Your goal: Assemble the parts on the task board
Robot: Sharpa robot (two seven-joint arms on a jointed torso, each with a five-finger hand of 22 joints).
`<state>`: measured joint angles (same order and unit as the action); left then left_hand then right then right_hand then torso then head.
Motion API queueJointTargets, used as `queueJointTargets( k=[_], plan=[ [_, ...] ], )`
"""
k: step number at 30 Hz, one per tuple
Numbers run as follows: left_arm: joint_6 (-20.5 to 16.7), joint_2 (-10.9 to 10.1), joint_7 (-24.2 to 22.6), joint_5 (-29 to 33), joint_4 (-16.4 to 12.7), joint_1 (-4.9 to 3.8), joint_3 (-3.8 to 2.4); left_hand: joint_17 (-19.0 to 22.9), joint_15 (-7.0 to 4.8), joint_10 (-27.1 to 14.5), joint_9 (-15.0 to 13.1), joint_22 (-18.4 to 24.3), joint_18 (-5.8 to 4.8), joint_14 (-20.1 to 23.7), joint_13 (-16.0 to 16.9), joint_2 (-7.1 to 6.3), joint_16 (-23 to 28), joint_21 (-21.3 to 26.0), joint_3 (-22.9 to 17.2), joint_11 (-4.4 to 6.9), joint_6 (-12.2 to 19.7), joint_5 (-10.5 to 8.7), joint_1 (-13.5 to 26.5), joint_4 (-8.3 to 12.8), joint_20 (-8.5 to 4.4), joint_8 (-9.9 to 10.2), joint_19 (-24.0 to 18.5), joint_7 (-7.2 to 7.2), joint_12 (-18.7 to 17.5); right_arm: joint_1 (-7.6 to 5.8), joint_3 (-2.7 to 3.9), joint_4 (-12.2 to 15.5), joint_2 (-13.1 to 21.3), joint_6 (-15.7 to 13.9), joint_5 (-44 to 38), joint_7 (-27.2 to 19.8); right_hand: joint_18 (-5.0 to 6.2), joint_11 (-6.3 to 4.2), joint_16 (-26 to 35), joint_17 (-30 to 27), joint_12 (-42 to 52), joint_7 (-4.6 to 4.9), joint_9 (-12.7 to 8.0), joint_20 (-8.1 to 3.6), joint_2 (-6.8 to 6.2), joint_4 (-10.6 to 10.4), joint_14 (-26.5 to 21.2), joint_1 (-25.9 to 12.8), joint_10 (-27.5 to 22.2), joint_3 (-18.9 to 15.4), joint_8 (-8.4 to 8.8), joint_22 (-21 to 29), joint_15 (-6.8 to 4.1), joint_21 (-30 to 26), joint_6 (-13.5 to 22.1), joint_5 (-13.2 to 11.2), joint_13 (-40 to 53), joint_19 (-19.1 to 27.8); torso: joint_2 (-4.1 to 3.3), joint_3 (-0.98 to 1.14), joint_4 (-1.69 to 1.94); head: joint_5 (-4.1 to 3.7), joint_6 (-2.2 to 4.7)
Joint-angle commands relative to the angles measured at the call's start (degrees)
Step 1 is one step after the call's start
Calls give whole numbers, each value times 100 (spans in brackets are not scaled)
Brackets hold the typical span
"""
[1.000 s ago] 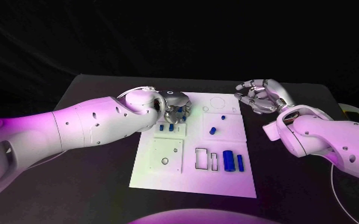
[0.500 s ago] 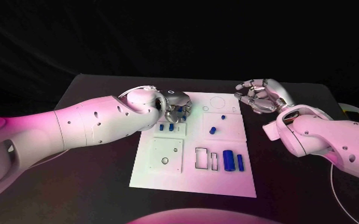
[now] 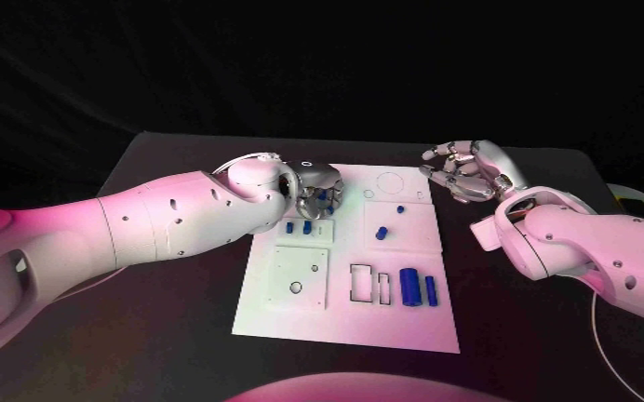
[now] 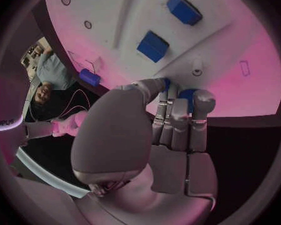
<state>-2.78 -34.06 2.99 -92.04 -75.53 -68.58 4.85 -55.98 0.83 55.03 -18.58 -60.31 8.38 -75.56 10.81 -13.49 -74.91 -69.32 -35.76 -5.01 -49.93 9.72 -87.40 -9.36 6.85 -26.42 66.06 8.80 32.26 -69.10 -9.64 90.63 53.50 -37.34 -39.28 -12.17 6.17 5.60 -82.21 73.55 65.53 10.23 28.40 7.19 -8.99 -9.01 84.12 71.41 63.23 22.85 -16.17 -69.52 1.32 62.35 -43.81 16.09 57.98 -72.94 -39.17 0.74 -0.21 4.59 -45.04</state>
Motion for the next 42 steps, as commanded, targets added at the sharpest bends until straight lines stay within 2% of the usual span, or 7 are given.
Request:
queueJointTargets(
  k=[1,11,17,24,28,34,42],
  plan=[
    [64,8,-50,59,11,32,20,-63,3,68,13,-88,-120,-78,1,25,-60,-72,-21,12,-72,-25,-41,59,-5,30,71,-11,18,4,1,3,-6,43,-45,-54,43,-12,28,3,-14,16,-7,-3,14,-39,99,-31,-35,5,-26,5,-19,-22,42,19,-2,46,5,-1,-4,3,-1],
    [-304,-54,-179,210,-80,37,10,-259,-3,159,42,-292,-161,-221,-20,19,-203,-240,-60,12,-158,-21,-5,122,-6,99,217,-6,-72,8,1,-4,-11,43,-62,-66,44,-13,30,4,-4,15,-8,-4,15,-45,100,-30,-27,8,-38,8,-19,-31,40,28,1,44,7,-3,-1,8,39],
    [-445,-215,-206,348,-265,38,-65,-274,2,166,50,-320,-167,-236,-27,9,-220,-263,-61,7,-166,-23,25,122,-3,121,236,-2,-102,14,1,-17,-10,41,-69,-70,44,-13,30,4,-4,15,-8,-4,15,-45,100,-30,-27,8,-38,8,-19,-31,40,28,1,44,17,-5,4,6,61],
    [-488,-579,-201,628,-612,37,-220,-283,3,184,52,-338,-170,-249,-31,0,-233,-278,-57,7,-187,-25,53,119,0,132,248,-2,-121,19,1,-39,-3,40,-72,-71,44,-13,30,4,-4,15,-8,-4,15,-45,100,-30,-27,8,-38,8,-19,-31,40,28,1,44,15,-7,15,-1,85],
    [-426,-796,-173,753,-755,36,-266,-276,4,189,54,-341,-171,-250,-33,-9,-234,-281,-52,7,-194,-26,68,118,1,138,249,-3,-131,22,1,-45,4,39,-72,-70,44,-13,30,4,-4,15,-8,-4,15,-45,100,-30,-27,8,-38,8,-19,-31,40,28,1,44,12,-5,18,5,92],
    [-245,-1094,-111,911,-875,34,-291,-258,4,194,57,-327,-167,-245,-36,-20,-230,-271,-45,8,-199,-27,86,116,3,147,234,-6,-146,25,1,-49,16,37,-72,-67,44,-13,30,4,-4,15,-8,-4,15,-45,100,-30,-27,8,-38,8,-19,-31,40,28,1,44,7,-5,13,12,92],
    [-70,-1317,-50,999,-896,35,-296,-242,4,201,59,-325,-166,-239,-39,-29,-227,-269,-38,10,-207,-29,108,109,5,156,228,-10,-161,30,1,-54,13,35,-72,-66,44,-13,30,4,-4,15,-8,-4,15,-45,100,-30,-27,8,-38,8,-19,-31,40,28,1,44,9,-9,7,41,86]
  ],
)
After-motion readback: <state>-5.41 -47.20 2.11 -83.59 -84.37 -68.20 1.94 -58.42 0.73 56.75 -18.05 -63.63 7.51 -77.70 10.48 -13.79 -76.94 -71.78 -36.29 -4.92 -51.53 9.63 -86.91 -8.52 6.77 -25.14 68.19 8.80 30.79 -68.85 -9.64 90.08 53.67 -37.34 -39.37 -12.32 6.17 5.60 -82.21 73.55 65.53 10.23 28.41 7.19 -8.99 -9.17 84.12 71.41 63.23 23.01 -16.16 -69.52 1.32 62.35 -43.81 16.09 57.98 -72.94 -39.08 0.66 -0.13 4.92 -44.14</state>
